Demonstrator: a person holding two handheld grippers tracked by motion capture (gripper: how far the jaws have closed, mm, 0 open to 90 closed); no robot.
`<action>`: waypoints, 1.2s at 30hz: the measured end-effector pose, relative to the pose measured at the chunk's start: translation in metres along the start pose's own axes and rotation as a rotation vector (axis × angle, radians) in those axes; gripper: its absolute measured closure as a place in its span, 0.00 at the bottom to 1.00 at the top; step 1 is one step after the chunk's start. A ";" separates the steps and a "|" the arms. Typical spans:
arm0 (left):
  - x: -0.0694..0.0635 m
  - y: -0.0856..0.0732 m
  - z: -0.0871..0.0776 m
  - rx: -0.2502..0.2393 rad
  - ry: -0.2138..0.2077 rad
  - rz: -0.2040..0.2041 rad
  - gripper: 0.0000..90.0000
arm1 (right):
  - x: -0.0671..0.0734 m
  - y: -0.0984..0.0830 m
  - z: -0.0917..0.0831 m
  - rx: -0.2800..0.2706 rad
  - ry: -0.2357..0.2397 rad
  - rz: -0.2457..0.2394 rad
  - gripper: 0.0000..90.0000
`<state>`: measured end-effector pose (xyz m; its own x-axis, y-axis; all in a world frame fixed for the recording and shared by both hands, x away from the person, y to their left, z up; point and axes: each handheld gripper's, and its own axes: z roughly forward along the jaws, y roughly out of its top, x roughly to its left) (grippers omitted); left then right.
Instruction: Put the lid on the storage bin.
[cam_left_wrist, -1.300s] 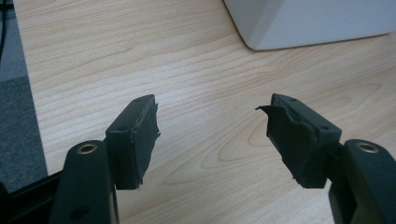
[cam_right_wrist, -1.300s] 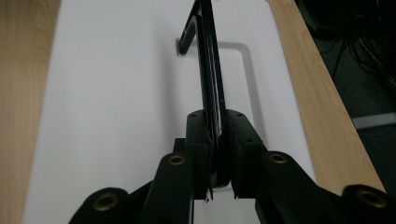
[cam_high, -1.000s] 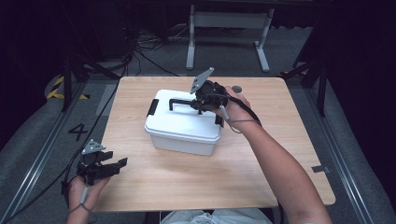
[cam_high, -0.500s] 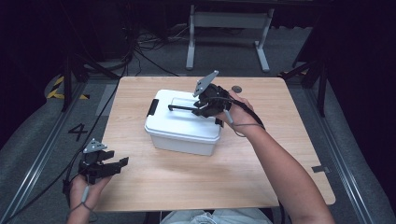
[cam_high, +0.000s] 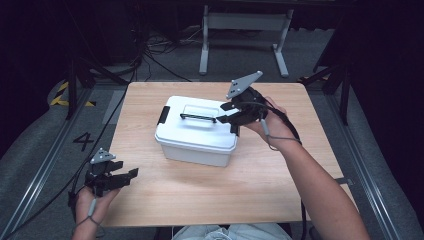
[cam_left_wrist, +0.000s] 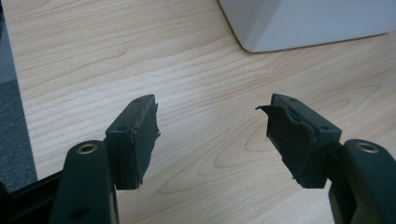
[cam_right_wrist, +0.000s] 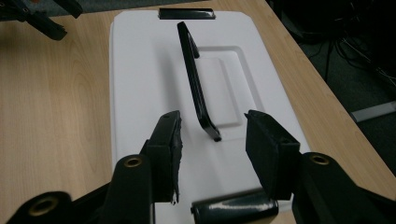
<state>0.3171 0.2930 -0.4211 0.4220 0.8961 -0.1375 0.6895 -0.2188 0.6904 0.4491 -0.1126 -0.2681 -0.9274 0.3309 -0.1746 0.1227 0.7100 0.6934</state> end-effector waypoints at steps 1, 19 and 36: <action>0.000 0.000 0.000 0.000 0.001 -0.002 0.38 | 0.000 -0.002 -0.005 -0.004 -0.003 0.010 0.62; -0.003 0.003 0.002 -0.002 -0.003 0.000 0.38 | -0.009 -0.062 -0.079 -0.046 -0.105 0.166 0.61; -0.006 0.018 0.014 -0.004 -0.025 0.029 0.38 | -0.017 -0.124 -0.103 -0.014 -0.193 0.296 0.59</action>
<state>0.3355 0.2785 -0.4178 0.4564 0.8795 -0.1347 0.6742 -0.2429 0.6975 0.4126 -0.2703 -0.2788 -0.7684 0.6332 -0.0927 0.3698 0.5576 0.7432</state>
